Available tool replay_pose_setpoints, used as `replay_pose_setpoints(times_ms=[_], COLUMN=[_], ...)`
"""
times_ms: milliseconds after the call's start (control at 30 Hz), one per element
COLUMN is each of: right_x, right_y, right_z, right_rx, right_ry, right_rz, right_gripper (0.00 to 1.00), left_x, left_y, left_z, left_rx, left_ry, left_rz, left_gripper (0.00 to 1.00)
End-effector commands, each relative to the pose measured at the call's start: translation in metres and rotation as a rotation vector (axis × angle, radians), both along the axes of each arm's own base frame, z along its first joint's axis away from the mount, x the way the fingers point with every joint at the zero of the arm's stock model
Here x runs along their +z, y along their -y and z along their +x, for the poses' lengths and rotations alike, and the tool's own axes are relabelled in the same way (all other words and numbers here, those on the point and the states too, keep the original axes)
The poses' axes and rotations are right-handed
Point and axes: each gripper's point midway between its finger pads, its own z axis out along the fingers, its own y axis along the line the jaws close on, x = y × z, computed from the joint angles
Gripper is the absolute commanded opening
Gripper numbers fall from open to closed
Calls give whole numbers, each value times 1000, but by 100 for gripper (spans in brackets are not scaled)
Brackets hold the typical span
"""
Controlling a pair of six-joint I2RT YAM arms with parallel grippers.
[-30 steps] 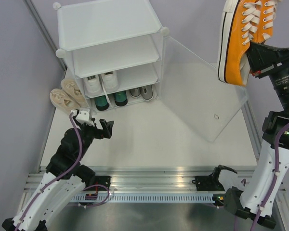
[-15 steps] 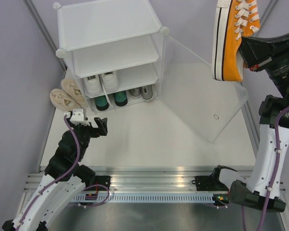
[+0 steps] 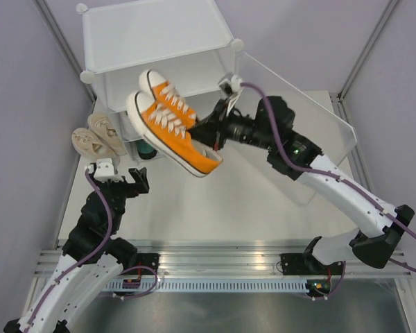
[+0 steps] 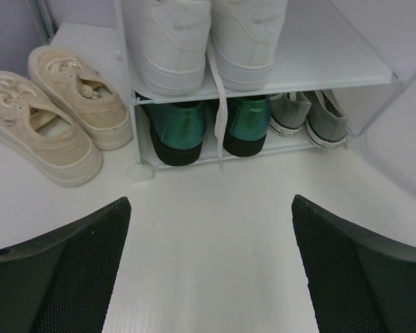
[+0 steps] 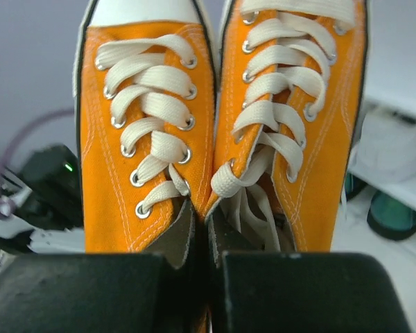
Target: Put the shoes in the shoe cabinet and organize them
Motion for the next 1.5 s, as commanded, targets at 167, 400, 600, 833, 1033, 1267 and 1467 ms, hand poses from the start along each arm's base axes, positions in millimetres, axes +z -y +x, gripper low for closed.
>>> replay_pose_setpoints(times_ms=[167,400,600,833,1033,1267,1467], right_x=[-161,-366,-361,-304,-307,-336,-369], right_y=[3,-2,1,36,72,81,80], right_z=[36,37,40,32,12,-9,-12], right_rx=[-339,-473,-494,-561,-610,-574,-569], right_ry=[-19,-295,-288,-235,-276,-348,-392], right_rz=[-295,-624,-686,-652,-625,-552,-584], right_gripper=[1,34,64,95,94,95,95], left_x=[21,12,10,11,8,7,8], left_y=[-32,-13,-9,0,3,8,8], left_z=[-10,-1,0,-1,0,1,1], left_rx=[157,72,48,-1,-18,-44,-44], left_ry=[92,42,37,39,32,25,27], left_rz=[-62,-23,-18,-22,-16,-14,-19], left_gripper=[100,99,100,100,100,100,100])
